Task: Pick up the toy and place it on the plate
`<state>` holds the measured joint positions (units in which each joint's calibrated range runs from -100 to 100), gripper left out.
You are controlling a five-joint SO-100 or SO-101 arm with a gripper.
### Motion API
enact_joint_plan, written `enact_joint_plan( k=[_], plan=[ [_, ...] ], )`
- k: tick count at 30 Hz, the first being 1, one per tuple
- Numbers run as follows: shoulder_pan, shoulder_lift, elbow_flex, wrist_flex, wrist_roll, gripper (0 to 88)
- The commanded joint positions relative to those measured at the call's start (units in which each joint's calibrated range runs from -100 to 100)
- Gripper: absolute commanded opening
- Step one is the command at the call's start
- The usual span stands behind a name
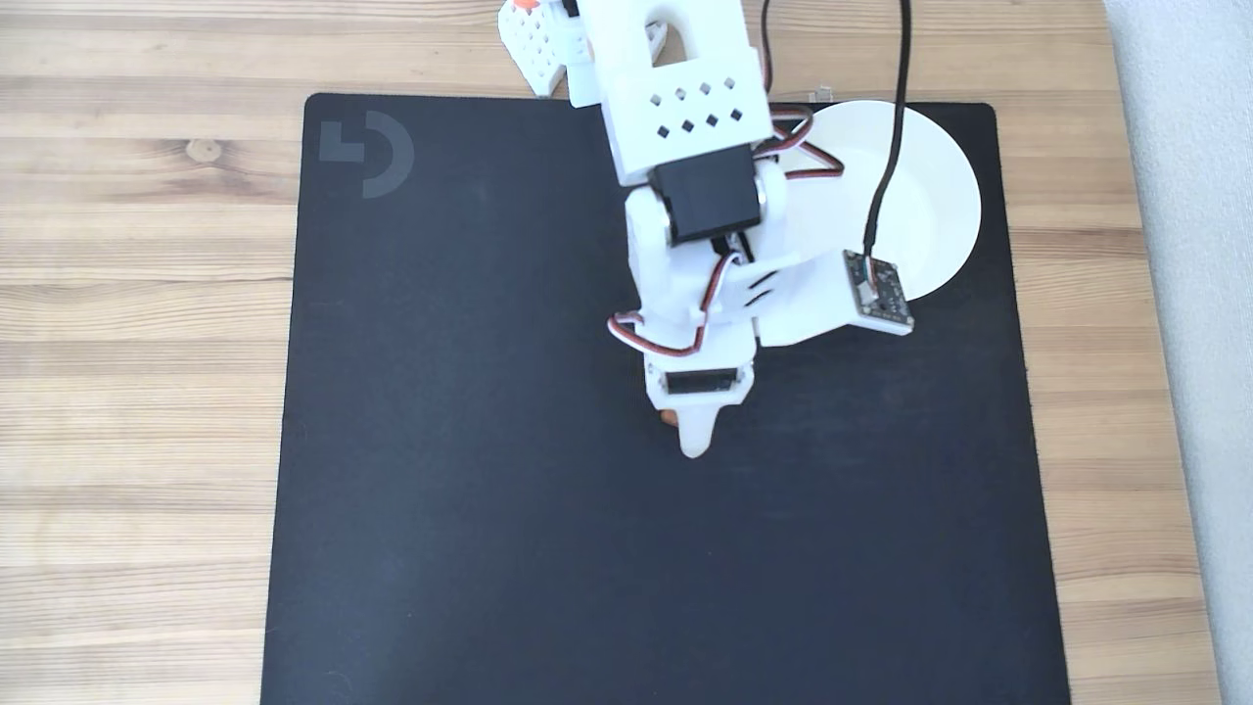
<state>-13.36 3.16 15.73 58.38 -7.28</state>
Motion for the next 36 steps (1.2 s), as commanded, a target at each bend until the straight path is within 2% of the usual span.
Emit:
enact_joint_plan(
  k=[1, 2, 5, 14, 36],
  plan=[
    [0.60, -0.20, -0.09, -0.38, -0.18, 24.8],
    [0.60, -0.20, -0.09, -0.38, -0.91, 24.8],
    [0.60, -0.20, 0.00, 0.38, -7.28, 24.2],
    [0.69, -0.12, 0.09, 2.84, -16.57, 24.3],
    [-0.07, 4.71, -0.81, 1.99, -16.46, 24.2]
  ],
)
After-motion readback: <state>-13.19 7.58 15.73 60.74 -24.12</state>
